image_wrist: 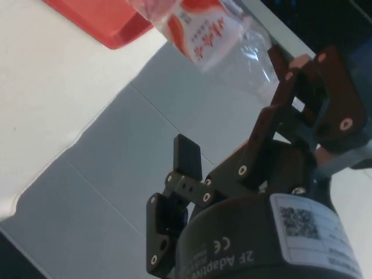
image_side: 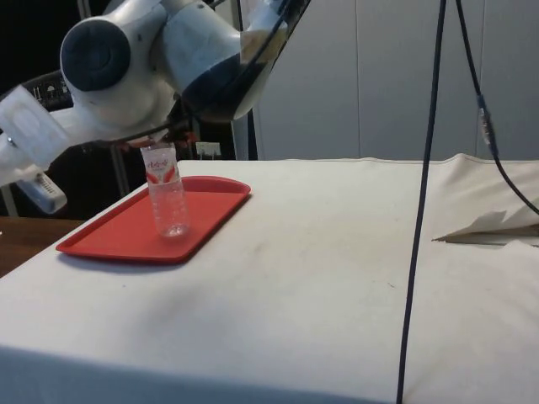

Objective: Place the bottle upright on the tray.

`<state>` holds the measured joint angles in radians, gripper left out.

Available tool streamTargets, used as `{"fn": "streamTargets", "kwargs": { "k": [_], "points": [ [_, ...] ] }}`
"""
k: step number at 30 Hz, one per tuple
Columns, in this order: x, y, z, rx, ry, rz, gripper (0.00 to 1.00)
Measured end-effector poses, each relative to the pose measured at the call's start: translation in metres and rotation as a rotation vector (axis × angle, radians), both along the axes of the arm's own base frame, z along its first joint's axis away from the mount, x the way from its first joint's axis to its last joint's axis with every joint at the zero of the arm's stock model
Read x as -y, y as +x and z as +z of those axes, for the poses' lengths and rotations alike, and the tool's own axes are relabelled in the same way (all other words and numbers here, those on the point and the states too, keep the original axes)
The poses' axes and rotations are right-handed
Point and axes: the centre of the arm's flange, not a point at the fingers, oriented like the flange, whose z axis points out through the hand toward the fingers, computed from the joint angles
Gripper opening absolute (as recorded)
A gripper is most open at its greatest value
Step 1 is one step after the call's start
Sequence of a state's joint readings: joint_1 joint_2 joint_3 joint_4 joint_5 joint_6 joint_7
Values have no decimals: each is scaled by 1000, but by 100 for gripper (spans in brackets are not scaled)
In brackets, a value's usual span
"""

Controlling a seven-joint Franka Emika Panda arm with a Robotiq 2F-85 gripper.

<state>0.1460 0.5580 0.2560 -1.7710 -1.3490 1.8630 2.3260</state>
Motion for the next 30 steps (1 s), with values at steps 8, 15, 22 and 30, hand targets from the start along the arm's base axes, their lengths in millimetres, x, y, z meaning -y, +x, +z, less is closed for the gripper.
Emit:
{"fn": "streamTargets", "kwargs": {
  "k": [8, 15, 22, 30],
  "points": [
    [-8, -10, 28, 20, -16, -5, 100],
    [-14, -17, 44, 34, -37, -10, 100],
    [-19, -22, 53, 48, -78, -19, 100],
    [-18, -24, 72, 75, -96, -27, 100]
  ]
}}
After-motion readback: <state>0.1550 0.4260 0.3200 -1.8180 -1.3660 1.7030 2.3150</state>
